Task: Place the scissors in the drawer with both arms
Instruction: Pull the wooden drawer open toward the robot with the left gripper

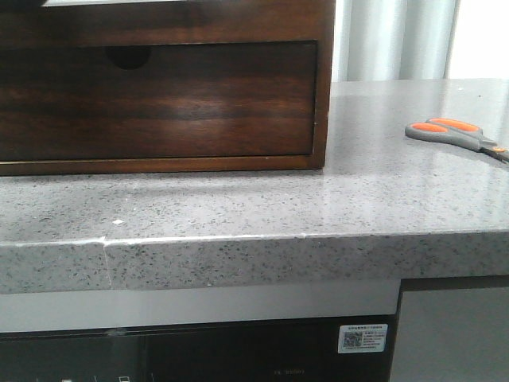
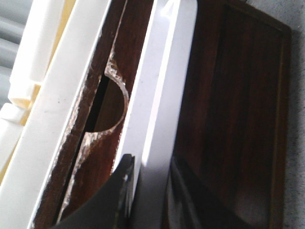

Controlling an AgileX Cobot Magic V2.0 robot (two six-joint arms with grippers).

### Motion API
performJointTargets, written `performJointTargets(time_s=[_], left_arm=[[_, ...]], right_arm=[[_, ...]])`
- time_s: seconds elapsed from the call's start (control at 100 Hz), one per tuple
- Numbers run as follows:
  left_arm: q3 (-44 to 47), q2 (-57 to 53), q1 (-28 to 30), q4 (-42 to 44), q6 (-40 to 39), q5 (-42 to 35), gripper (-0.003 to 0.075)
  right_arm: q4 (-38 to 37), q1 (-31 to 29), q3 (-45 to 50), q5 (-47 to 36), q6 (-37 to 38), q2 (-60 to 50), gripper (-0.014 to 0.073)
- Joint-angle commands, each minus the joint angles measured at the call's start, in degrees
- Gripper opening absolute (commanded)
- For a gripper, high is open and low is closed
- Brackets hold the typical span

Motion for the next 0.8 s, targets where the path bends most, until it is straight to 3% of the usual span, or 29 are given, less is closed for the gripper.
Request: performJointTargets(time_s=[0.0,0.42,0.61,0.68,0.79], left_arm=[[0.6,-4.4,-0.4,-5.1,-3.4,-4.5,0.0004],[11.4,-22.3,-0.4,-5.1,-7.2,-4.7,0.0004],[13.1,-24.9,-0.4,-5.1,-8.8,-4.1,0.0007],[13.1,-24.9,-0.4,-5.0,-8.8,-3.2,0.0048],[13.1,-24.9,-0.4,-4.9,-9.6,-3.0,0.0207]], right_arm=[[0.0,-0.3,-2.0,-3.8,-0.5,0.7,-0.0106],[0.0,-0.3,-2.0,-3.8,-0.5,0.7,-0.0106],[0.0,-0.3,-2.0,-3.8,-0.5,0.7,-0.0106],[0.0,-0.3,-2.0,-3.8,-0.5,0.7,-0.0106],[0.0,-0.3,-2.0,-3.8,-0.5,0.7,-0.0106]])
